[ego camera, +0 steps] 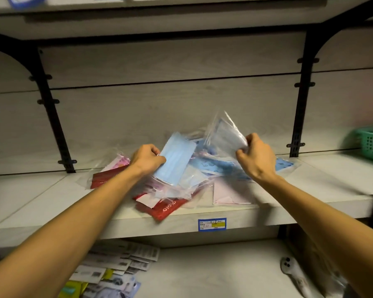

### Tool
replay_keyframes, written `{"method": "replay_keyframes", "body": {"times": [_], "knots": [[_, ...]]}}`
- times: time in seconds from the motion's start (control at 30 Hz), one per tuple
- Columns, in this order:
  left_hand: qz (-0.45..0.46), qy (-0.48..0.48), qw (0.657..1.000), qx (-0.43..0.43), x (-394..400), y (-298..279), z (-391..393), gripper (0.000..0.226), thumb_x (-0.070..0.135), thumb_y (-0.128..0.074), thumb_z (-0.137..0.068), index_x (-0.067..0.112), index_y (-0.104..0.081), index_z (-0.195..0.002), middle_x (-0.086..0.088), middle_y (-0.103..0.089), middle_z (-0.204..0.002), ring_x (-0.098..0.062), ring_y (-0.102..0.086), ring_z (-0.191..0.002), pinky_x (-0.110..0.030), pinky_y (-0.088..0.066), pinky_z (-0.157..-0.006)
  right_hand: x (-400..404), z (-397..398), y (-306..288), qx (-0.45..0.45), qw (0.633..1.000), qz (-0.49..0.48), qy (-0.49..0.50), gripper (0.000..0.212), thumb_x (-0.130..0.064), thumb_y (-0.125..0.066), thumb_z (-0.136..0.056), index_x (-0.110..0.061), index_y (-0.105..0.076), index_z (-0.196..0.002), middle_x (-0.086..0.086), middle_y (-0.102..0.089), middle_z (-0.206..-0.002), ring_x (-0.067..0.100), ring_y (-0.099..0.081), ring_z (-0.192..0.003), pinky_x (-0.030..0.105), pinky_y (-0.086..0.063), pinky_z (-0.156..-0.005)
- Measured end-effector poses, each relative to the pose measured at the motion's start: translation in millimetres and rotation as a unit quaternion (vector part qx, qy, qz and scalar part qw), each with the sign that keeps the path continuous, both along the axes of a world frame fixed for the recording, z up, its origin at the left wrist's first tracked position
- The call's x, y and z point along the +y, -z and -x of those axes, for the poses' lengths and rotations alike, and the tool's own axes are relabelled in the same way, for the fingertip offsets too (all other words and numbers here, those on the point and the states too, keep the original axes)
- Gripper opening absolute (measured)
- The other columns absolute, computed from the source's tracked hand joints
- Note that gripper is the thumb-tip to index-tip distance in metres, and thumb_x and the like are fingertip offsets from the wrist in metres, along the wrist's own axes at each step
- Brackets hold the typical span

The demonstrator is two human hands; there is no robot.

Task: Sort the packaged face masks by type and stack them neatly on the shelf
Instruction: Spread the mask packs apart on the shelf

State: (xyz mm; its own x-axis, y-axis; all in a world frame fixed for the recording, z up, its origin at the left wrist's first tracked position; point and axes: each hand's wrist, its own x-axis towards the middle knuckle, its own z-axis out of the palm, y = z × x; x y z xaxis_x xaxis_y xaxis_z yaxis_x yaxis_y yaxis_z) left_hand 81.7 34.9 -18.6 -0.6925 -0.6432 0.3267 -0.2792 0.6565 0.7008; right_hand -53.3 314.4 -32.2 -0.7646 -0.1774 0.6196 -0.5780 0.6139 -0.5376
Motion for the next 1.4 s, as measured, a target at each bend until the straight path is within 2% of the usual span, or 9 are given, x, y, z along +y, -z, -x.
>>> {"method": "replay_keyframes", "body": {"times": [0.2,0.3,0.43,0.6,0.77,0.9,1.03,1.17,1.4], "knots": [[-0.134,0.014,0.988,0.075,-25,-3,-50,0.035,0.009,-0.085,-0.075,0.019,-0.053,-0.085,-0.005,-0.066,-0.079,-0.024,-0.063,-0.077,-0.038,-0.055,-0.079,-24,-48,-10,0.085,0.996,-0.032,-0.016,0.016,-0.026,-0.06,-0.08,-0.017,-0.048,-0.084,0.004,-0.057,-0.068,0.034,-0.051,-0.065,0.035,-0.034,-0.066],[-0.161,0.039,0.981,0.105,-36,-4,-91,0.043,0.002,-0.082,-0.077,0.014,-0.051,-0.105,-0.012,-0.071,-0.103,-0.025,-0.068,-0.087,-0.037,-0.057,-0.082,-45,-84,-14,0.13,0.99,-0.056,-0.025,0.018,-0.023,-0.06,-0.083,-0.015,-0.05,-0.095,0.009,-0.064,-0.072,0.039,-0.058,-0.068,0.035,-0.034,-0.064],[-0.171,0.056,0.976,0.121,-50,-14,-158,0.052,0.001,-0.078,-0.083,0.008,-0.05,-0.126,-0.011,-0.068,-0.111,-0.026,-0.069,-0.097,-0.032,-0.056,-0.079,-81,-141,-17,0.126,0.99,-0.054,-0.045,0.026,-0.026,-0.057,-0.087,-0.015,-0.055,-0.11,0.017,-0.071,-0.089,0.041,-0.064,-0.08,0.035,-0.039,-0.062],[-0.134,0.045,0.981,0.13,-73,-20,-254,0.026,0.0,-0.072,-0.084,0.004,-0.061,-0.107,-0.01,-0.066,-0.09,-0.021,-0.062,-0.075,-0.019,-0.051,-0.056,-129,-225,-15,0.137,0.988,-0.033,-0.066,0.021,-0.03,-0.052,-0.086,-0.016,-0.051,-0.101,0.014,-0.069,-0.082,0.039,-0.062,-0.076,0.039,-0.042,-0.062],[-0.107,0.016,0.985,0.134,-117,-8,-356,0.014,0.006,-0.074,-0.083,0.012,-0.061,-0.086,0.0,-0.063,-0.077,-0.01,-0.059,-0.07,-0.013,-0.048,-0.051,-188,-317,-3,0.157,0.982,-0.011,-0.106,0.023,-0.03,-0.061,-0.087,-0.018,-0.045,-0.098,0.011,-0.064,-0.072,0.031,-0.049,-0.057,0.033,-0.033,-0.055],[-0.124,-0.026,0.978,0.164,-159,-3,-431,0.018,0.002,-0.073,-0.083,0.012,-0.059,-0.087,-0.001,-0.062,-0.073,-0.012,-0.059,-0.066,-0.012,-0.048,-0.05,-242,-379,11,0.168,0.973,-0.033,-0.153,0.015,-0.026,-0.066,-0.086,-0.019,-0.054,-0.093,0.006,-0.067,-0.08,0.03,-0.057,-0.066,0.03,-0.031,-0.053],[-0.143,-0.074,0.97,0.183,-205,-2,-493,0.021,0.0,-0.074,-0.084,0.014,-0.059,-0.086,0.001,-0.066,-0.077,0.001,-0.063,-0.052,-0.012,-0.051,-0.048,-298,-431,11,0.339,0.915,-0.11,-0.189,0.02,-0.014,-0.075,-0.076,-0.014,-0.065,-0.094,0.005,-0.069,-0.096,0.029,-0.061,-0.079,0.029,-0.038,-0.051],[-0.168,-0.118,0.96,0.188,-252,4,-540,0.02,0.0,-0.073,-0.084,0.007,-0.063,-0.101,-0.004,-0.069,-0.085,-0.013,-0.065,-0.066,-0.019,-0.054,-0.053,-362,-468,18,0.43,0.858,-0.159,-0.232,0.024,-0.012,-0.07,-0.076,-0.011,-0.065,-0.099,0.007,-0.066,-0.114,0.029,-0.058,-0.088,0.036,-0.045,-0.063],[-0.189,-0.198,0.943,0.189,-354,23,-597,0.016,0.003,-0.07,-0.083,0.01,-0.064,-0.095,-0.018,-0.072,-0.1,-0.031,-0.071,-0.085,-0.037,-0.058,-0.075,-486,-512,32,0.398,0.854,-0.159,-0.296,0.02,-0.009,-0.07,-0.081,-0.013,-0.064,-0.1,0.005,-0.065,-0.114,0.027,-0.058,-0.092,0.039,-0.048,-0.07]]}}
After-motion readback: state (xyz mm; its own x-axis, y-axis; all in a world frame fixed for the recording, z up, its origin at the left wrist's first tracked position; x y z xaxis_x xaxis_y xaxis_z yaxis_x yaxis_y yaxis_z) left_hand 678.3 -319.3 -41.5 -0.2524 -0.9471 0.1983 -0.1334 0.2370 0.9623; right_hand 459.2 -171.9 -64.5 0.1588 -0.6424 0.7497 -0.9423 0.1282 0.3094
